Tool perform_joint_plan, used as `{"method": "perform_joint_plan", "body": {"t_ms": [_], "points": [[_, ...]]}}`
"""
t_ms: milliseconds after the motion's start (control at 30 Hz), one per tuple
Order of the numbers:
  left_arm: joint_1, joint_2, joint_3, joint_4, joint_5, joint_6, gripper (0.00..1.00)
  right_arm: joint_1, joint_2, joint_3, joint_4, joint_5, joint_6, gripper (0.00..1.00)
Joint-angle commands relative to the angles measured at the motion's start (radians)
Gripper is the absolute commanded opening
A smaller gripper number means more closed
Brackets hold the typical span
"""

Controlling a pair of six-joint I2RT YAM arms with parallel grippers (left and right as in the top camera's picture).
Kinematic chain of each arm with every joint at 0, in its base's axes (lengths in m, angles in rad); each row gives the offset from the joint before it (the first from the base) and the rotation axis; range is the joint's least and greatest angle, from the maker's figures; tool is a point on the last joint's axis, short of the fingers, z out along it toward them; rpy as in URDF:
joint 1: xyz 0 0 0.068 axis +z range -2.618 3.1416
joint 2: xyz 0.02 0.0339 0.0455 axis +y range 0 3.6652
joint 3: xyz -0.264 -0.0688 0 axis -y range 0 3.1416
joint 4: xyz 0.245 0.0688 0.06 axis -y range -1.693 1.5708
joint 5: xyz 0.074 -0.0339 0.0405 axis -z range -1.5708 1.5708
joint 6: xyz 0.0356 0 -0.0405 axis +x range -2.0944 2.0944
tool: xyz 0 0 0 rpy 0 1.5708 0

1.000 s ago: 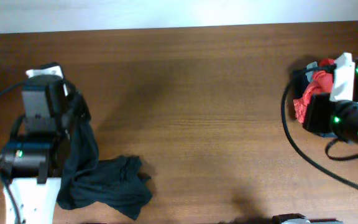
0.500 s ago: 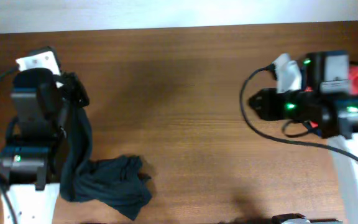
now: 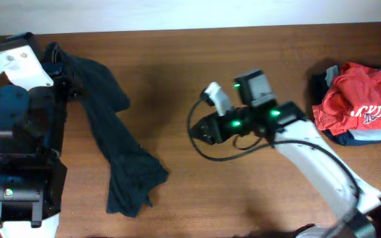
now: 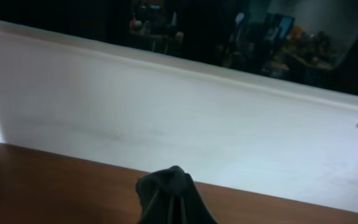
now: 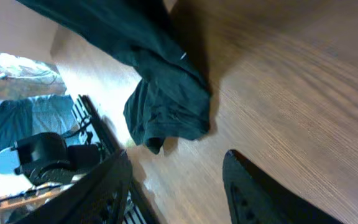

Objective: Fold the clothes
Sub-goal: 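Reach the right gripper toward the garment hanging from the left gripper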

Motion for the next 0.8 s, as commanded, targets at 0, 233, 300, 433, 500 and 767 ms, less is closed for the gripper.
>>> {"method": "perform_joint_plan", "body": {"t_ms": [0, 233, 300, 433, 500, 767], "points": [[0.006, -0.001, 0.019, 0.027, 0.006, -0.009, 0.01, 0.059, 0.070, -0.006, 0.025, -0.009, 0.047, 0.50], [0.006, 0.056, 0.019, 0.116, -0.013, -0.009, 0.01, 0.208, 0.138, -0.006, 0.040, 0.161, 0.047, 0.48], [0.006, 0.082, 0.019, 0.142, -0.013, -0.009, 0.01, 0.254, 0.140, -0.006, 0.052, 0.248, 0.047, 0.48], [0.006, 0.131, 0.019, 0.194, -0.001, -0.010, 0.01, 0.352, 0.159, -0.006, 0.089, 0.462, 0.066, 0.48], [0.006, 0.143, 0.019, 0.219, 0.017, -0.011, 0.01, 0.383, 0.177, -0.006, 0.117, 0.509, 0.065, 0.47], [0.006, 0.146, 0.019, 0.245, 0.017, -0.032, 0.01, 0.394, 0.285, -0.006, 0.228, 0.512, 0.081, 0.43]]}}
